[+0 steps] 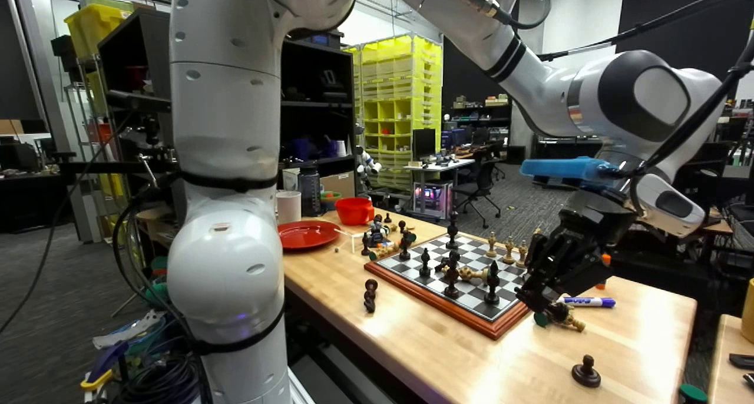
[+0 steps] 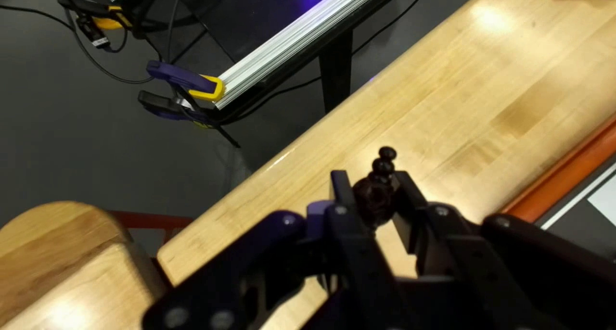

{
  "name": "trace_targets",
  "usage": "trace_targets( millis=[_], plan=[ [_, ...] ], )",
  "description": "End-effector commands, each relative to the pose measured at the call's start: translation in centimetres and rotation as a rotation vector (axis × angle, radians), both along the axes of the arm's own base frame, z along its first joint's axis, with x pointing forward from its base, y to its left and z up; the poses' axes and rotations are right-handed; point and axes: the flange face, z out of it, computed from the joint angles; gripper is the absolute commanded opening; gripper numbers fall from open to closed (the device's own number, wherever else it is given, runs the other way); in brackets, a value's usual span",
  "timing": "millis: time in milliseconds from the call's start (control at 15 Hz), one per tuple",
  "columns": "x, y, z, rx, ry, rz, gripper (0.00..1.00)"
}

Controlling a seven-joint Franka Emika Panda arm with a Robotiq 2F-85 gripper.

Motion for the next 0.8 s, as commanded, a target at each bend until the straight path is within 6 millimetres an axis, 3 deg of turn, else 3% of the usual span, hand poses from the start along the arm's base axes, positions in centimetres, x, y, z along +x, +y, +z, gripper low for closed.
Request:
trace_targets(
  millis=[0, 267, 333, 533, 733],
  plan=[
    [-0.2, 0.4, 0.0, -0.001, -0.002, 0.007, 0.25],
    [-0.6, 0.4, 0.2, -0.004, -0.012, 0.003, 0.25],
    [-0.5, 0.4, 0.4, -0.009, -0.018, 0.012, 0.06],
    [0.8, 4.2, 2.1, -0.059, -0.058, 0.127, 0.06],
    [2.9, 9.8, 3.4, -0.109, -0.072, 0.277, 0.06]
  ],
)
